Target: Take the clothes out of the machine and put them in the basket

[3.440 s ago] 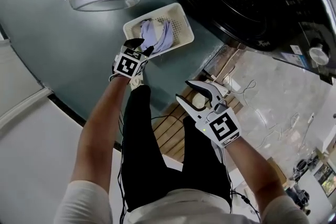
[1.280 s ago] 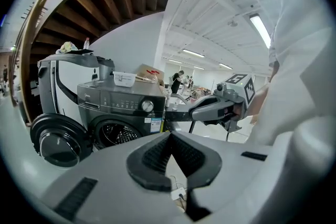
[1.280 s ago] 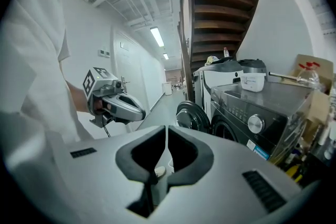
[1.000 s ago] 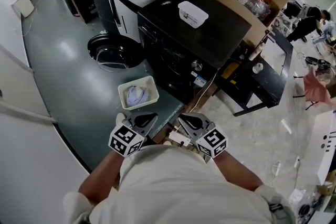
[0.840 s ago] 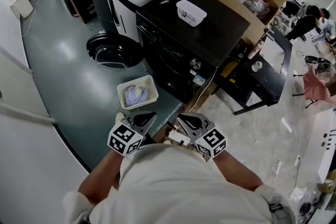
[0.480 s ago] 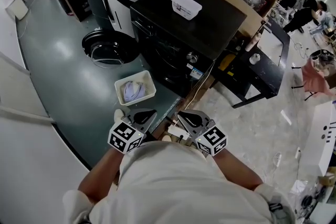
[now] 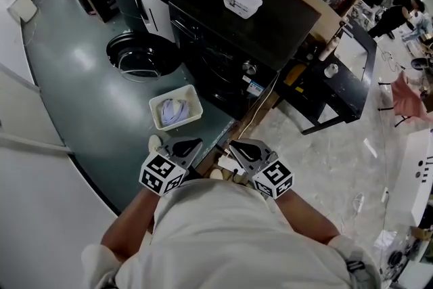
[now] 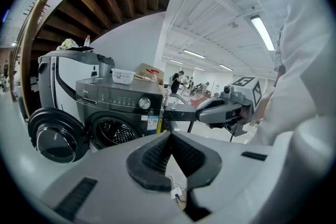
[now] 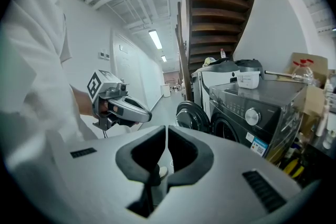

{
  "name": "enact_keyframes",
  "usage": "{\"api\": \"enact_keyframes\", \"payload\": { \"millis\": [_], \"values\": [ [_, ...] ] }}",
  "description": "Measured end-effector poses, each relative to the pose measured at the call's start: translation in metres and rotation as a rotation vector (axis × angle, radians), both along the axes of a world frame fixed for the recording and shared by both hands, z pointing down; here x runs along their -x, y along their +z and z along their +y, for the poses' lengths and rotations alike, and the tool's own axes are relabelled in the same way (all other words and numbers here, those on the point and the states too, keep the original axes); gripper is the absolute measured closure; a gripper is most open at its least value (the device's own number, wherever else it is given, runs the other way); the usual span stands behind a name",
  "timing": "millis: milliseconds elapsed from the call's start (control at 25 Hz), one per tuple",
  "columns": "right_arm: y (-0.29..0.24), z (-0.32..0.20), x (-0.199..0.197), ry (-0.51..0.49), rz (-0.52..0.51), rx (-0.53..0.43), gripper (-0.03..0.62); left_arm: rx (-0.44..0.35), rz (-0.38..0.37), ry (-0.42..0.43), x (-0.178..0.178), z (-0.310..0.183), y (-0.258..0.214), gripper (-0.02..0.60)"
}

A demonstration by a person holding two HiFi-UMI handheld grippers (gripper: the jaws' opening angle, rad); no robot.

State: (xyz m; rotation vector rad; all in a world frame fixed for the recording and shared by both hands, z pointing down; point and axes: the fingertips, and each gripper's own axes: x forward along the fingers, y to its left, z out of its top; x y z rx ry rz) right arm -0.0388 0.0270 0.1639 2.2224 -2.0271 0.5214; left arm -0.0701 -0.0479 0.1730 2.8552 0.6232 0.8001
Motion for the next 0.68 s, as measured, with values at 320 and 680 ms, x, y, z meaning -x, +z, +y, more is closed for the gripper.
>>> {"api": "enact_keyframes", "payload": {
  "millis": [320, 680],
  "values": [
    [0.003, 0.000, 0.005, -0.021, -0.004, 0.001, 0.572, -0.004, -0.020, -0.009, 0.005, 0.001, 0.005, 0.583],
    [0.001, 0.003, -0.004, -0.016, -0.007, -0.002, 0.574, -0.018, -0.027, 0.012, -0.006, 0.004, 0.004, 0.583]
  ]
}}
